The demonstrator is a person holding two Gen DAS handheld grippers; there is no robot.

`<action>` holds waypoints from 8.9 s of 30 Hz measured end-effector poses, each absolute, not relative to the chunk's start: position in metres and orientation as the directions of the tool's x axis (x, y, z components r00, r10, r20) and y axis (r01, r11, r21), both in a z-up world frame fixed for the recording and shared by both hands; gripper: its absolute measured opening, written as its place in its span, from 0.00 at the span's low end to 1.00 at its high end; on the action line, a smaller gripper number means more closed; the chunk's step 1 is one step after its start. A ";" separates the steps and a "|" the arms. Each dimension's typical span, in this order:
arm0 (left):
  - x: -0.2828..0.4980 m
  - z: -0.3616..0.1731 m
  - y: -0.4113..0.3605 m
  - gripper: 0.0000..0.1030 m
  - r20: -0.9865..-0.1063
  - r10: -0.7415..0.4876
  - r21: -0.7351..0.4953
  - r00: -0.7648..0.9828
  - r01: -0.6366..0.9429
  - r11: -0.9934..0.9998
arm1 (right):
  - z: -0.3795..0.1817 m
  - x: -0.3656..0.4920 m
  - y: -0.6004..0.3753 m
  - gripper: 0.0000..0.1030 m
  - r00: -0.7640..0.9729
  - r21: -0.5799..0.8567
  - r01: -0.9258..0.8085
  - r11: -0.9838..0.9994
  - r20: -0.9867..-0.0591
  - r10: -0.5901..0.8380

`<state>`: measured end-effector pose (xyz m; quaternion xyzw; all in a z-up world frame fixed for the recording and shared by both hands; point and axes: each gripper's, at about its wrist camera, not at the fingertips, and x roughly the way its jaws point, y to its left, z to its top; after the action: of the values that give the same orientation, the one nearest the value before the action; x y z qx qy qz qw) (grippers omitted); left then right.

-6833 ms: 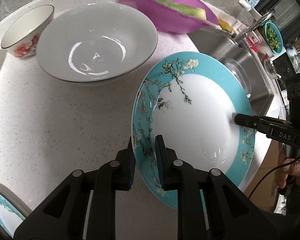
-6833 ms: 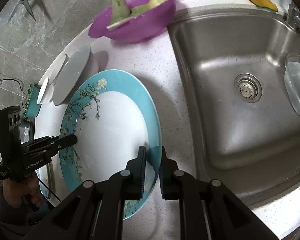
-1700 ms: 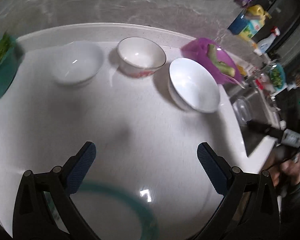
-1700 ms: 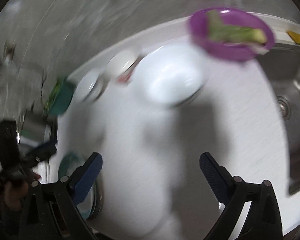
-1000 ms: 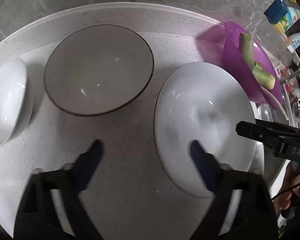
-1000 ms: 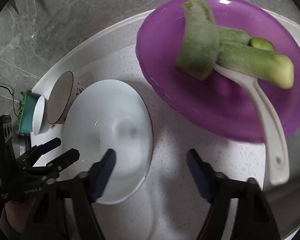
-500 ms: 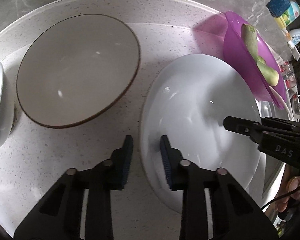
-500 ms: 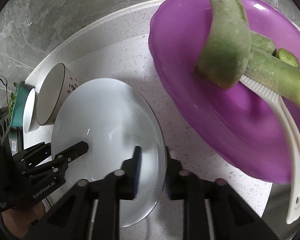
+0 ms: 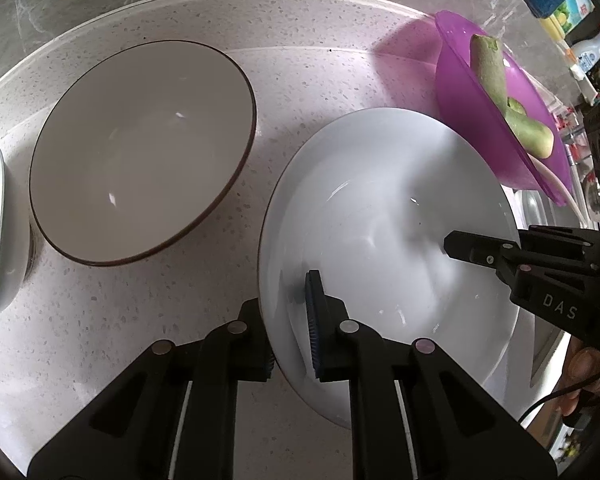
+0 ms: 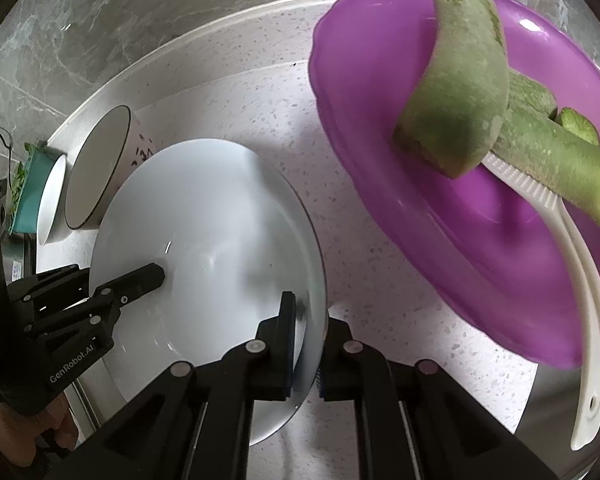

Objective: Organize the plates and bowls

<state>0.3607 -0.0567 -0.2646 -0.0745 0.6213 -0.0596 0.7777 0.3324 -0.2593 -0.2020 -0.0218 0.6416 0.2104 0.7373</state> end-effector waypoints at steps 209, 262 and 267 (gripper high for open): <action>0.166 -0.236 -0.084 0.12 -0.970 -0.218 -0.176 0.107 0.306 0.936 | -0.178 0.151 -0.270 0.13 -0.070 0.284 -0.317 0.905 -0.958 0.277; 0.319 -0.161 0.060 0.89 -0.936 0.024 0.041 0.350 0.042 0.998 | -0.067 0.290 -0.188 0.74 0.197 0.128 -0.519 0.845 -0.944 0.264; 0.371 -0.183 0.087 0.89 -0.950 0.091 0.074 0.298 -0.069 0.995 | -0.104 0.360 -0.139 0.73 0.145 0.111 -0.499 0.860 -0.967 0.209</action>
<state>0.3705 0.0865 -0.1831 0.0094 0.5905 0.0495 0.8055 0.3603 -0.1388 -0.1041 -0.1189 0.6096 0.2368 0.7472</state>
